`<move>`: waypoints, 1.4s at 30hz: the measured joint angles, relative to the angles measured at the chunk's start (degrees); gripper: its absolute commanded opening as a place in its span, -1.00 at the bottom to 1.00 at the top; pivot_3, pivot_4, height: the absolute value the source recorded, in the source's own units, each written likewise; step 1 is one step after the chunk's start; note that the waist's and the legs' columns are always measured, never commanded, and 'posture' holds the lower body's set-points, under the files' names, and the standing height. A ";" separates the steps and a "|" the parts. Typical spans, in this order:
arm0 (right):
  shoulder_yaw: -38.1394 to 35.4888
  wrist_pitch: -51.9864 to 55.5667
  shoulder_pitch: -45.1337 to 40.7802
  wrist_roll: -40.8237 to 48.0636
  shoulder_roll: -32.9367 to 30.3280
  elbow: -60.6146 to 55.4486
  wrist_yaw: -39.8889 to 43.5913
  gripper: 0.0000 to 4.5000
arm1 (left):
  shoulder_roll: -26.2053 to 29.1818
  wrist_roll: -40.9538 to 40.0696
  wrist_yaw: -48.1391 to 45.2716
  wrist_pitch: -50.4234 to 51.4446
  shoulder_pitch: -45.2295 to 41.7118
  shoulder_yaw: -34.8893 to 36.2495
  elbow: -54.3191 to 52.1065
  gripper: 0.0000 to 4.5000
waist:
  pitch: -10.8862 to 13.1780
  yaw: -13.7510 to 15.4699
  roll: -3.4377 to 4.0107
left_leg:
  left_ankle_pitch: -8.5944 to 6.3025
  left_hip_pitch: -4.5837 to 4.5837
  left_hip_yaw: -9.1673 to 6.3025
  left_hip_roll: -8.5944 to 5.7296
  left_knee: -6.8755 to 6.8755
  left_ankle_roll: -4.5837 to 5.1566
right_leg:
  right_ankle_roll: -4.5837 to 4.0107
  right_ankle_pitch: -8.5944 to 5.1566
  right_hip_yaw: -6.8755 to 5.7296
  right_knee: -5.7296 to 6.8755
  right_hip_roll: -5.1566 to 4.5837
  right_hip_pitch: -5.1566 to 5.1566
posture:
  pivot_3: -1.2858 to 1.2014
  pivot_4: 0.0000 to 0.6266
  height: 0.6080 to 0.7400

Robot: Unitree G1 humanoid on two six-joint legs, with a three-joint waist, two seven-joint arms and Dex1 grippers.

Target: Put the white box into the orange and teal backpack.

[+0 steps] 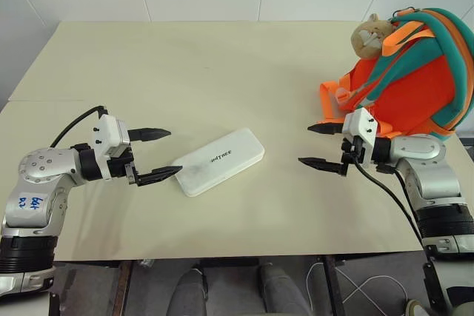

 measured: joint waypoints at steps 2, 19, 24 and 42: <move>0.97 -0.89 -1.81 -0.74 0.17 1.61 0.03 0.99 | -0.21 0.01 0.50 -0.10 0.16 0.00 -0.09 1.00 | 0.00 -0.07 0.00 | 0.00 0.02 0.00 0.00 0.01 0.00 | 0.00 0.00 0.00 0.04 0.00 0.00 | 0.03 -0.52 1.00; 5.97 -13.53 -19.22 -10.61 11.08 31.55 -2.97 -0.64 | -1.58 3.14 9.90 -4.95 20.34 8.16 -5.56 -0.47 | 0.01 -0.61 0.01 | -0.01 0.06 0.04 0.02 -0.01 0.01 | -0.02 -0.01 0.04 0.06 -0.04 -0.02 | 0.03 -0.52 1.00; 6.30 -18.52 -23.05 -14.02 15.03 41.62 -5.97 -1.00 | -3.79 3.88 13.11 -3.21 23.56 7.31 -8.34 -0.87 | 0.01 -0.40 0.01 | -0.01 0.04 0.03 -0.01 -0.02 0.01 | -0.02 -0.01 0.02 0.05 -0.06 -0.02 | 0.03 -0.52 1.00; 5.76 -9.08 -7.91 -10.76 15.14 18.01 -0.09 -1.00 | -6.79 5.56 14.21 -1.45 16.66 -1.89 -9.21 -0.87 | 0.00 0.03 0.03 | 0.00 0.05 -0.03 0.00 0.12 0.01 | -0.01 0.00 -0.02 0.15 0.00 0.04 | 0.03 -0.52 1.00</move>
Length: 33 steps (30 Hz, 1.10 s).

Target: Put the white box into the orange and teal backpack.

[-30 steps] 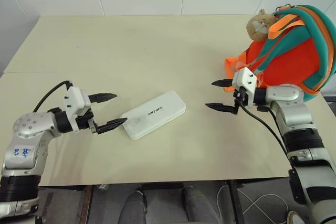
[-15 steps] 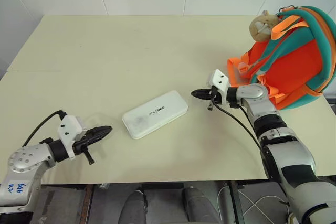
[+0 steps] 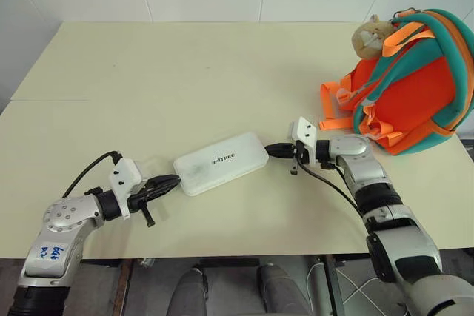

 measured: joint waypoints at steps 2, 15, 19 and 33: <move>0.02 2.93 2.26 1.10 -0.58 -4.95 0.26 -1.00 | -0.08 0.00 -0.22 -0.10 -0.45 -0.42 0.12 -0.87 | 0.00 -0.18 0.00 | 0.00 0.00 0.02 -0.01 0.06 0.00 | 0.02 0.01 0.03 0.00 0.00 0.03 | 0.03 -0.52 1.00; 0.26 5.64 2.88 1.91 -1.11 -7.18 -2.67 -1.00 | 4.65 0.07 0.76 2.65 2.63 6.73 0.24 -0.87 | 0.00 -0.19 0.00 | -0.02 -0.02 0.04 -0.01 0.03 0.02 | 0.01 0.01 0.04 -0.08 -0.02 -0.01 | 0.03 -0.52 1.00; 0.28 5.62 2.79 1.90 -0.61 -7.13 -3.23 -1.00 | 1.95 1.93 2.56 2.52 1.97 4.07 1.48 -0.87 | 0.00 -0.02 0.00 | -0.02 -0.03 0.03 -0.02 0.02 0.02 | 0.02 0.01 0.03 -0.08 -0.02 0.01 | 0.03 -0.52 1.00; -0.16 10.19 6.66 3.46 -4.27 -13.69 -2.46 -1.00 | -2.51 4.40 2.79 0.28 -2.84 -2.71 4.13 -0.87 | 0.00 0.42 -0.01 | -0.02 -0.06 -0.03 -0.03 0.05 0.02 | 0.03 0.02 -0.01 -0.09 -0.03 0.02 | 0.03 -0.52 1.00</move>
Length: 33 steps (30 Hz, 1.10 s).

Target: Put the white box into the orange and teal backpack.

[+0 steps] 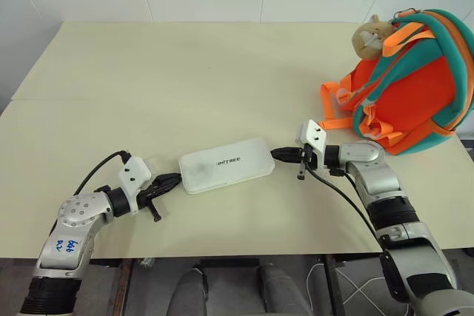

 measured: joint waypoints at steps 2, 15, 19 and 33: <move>-0.57 3.04 3.34 1.34 -2.05 -4.80 0.28 -1.00 | -0.21 0.01 -0.38 0.10 -0.95 -0.79 -0.04 -0.87 | 0.00 0.22 0.00 | -0.01 -0.01 0.01 -0.01 0.00 0.00 | 0.00 0.00 0.00 -0.03 0.00 0.01 | 0.03 -0.52 1.00; -5.72 13.70 14.85 5.42 -6.88 -20.53 -4.51 -1.00 | -1.08 0.08 -3.13 0.48 -3.10 -5.23 -0.10 -0.87 | 0.00 0.17 0.00 | -0.01 0.02 0.03 0.00 0.02 0.01 | 0.00 0.00 0.03 -0.02 0.03 0.02 | 0.03 -0.52 1.00; -5.93 15.65 15.79 5.95 -7.10 -22.81 -5.55 -1.00 | -1.08 1.04 -3.39 -0.22 -4.80 -5.55 2.35 -0.87 | 0.00 0.19 0.00 | -0.01 0.02 0.03 0.00 0.02 0.01 | 0.00 0.00 0.03 -0.02 0.03 0.03 | 0.03 -0.52 1.00; -6.11 20.77 19.29 7.18 -8.47 -28.02 -10.23 -1.00 | -2.00 2.40 -3.45 -5.18 -6.25 -5.85 8.44 -0.87 | -0.01 0.61 0.01 | -0.01 0.06 0.02 0.00 0.06 0.01 | 0.00 0.00 0.03 -0.02 0.04 0.08 | 0.03 -0.52 1.00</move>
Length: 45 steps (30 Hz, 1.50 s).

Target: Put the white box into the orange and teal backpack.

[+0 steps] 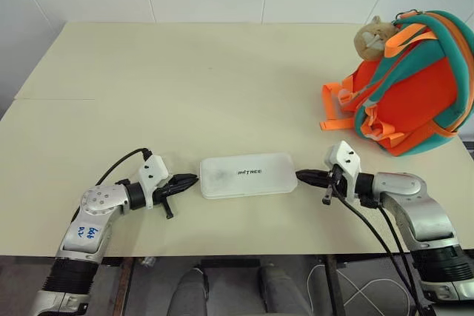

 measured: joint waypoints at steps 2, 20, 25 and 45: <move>0.01 0.41 0.73 0.15 0.00 -0.90 -0.16 -1.00 | -0.55 -0.01 0.14 -0.02 0.00 -0.05 -0.03 -0.87 | 0.00 0.32 0.00 | 0.00 0.00 0.00 0.00 0.00 0.00 | 0.00 0.00 0.00 -0.01 0.00 0.00 | 0.03 -0.52 1.00; -0.35 7.22 4.57 3.21 -3.39 -8.37 -2.61 -0.83 | 1.02 -0.42 0.48 0.71 2.82 0.58 -2.78 -0.69 | 0.00 0.49 0.00 | -0.02 -0.01 0.03 0.00 -0.08 0.03 | 0.00 0.00 0.02 -0.15 -0.02 0.01 | 0.03 -0.52 1.00; -4.38 6.84 4.18 3.21 -10.09 -2.76 -0.23 -0.13 | 7.87 -4.49 -3.25 8.21 4.26 4.16 -3.07 -0.08 | -0.03 0.17 0.05 | -0.04 0.12 0.10 0.03 -0.14 0.05 | -0.06 -0.03 0.07 -0.15 0.00 0.05 | 0.03 -0.52 1.00; -1.72 10.13 -0.87 10.52 -12.35 -4.22 7.36 1.00 | 8.48 -22.85 -10.16 51.53 -13.37 2.89 3.08 0.99 | -0.05 0.55 0.10 | -0.06 -0.06 0.03 0.01 -0.11 0.04 | -0.01 -0.01 0.00 -0.23 0.00 -0.02 | 0.03 -0.52 1.00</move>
